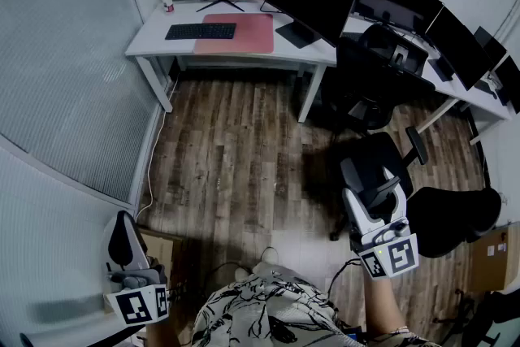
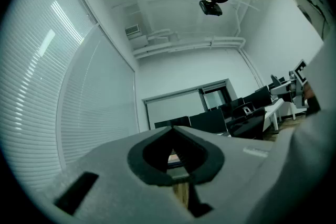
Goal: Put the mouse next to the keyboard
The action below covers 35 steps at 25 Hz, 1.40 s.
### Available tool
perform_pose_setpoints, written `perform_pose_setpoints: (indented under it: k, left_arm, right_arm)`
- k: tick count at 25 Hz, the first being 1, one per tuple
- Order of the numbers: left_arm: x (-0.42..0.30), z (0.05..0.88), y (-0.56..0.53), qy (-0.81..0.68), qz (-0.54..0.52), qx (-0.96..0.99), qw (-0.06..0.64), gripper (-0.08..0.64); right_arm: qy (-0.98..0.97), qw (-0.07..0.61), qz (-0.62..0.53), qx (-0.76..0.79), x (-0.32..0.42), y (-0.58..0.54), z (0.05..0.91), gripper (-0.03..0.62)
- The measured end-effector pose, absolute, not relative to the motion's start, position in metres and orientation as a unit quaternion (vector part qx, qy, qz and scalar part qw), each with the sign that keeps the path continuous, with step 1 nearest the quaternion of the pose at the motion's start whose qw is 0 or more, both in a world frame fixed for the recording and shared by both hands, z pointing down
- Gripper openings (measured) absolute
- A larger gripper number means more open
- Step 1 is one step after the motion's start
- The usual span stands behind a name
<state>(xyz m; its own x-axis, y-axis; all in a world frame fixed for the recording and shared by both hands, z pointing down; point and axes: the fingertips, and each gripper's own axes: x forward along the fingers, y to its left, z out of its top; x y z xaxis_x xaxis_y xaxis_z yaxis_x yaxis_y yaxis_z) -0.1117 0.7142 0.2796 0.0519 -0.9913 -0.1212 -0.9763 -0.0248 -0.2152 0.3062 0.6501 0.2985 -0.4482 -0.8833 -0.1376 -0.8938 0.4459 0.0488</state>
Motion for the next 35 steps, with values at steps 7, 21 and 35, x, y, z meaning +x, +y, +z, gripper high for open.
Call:
perform_pose_setpoints:
  k: [7,21,35]
  left_arm:
    - [-0.097,0.287,0.705,0.685,-0.037,-0.719,0.112,-0.003]
    - [-0.067,0.287,0.697,0.707,-0.037,-0.696,0.117,-0.003]
    - [-0.082,0.302,0.663,0.709,-0.042,-0.697,0.100,-0.003]
  right_arm:
    - [0.852,0.043,0.059,-0.518,0.315,0.644,0.300,0.327]
    - [0.859,0.078,0.048,-0.503,0.347,0.615,0.307,0.328]
    - [0.860,0.079,0.047,-0.501,0.330,0.580,0.308,0.328]
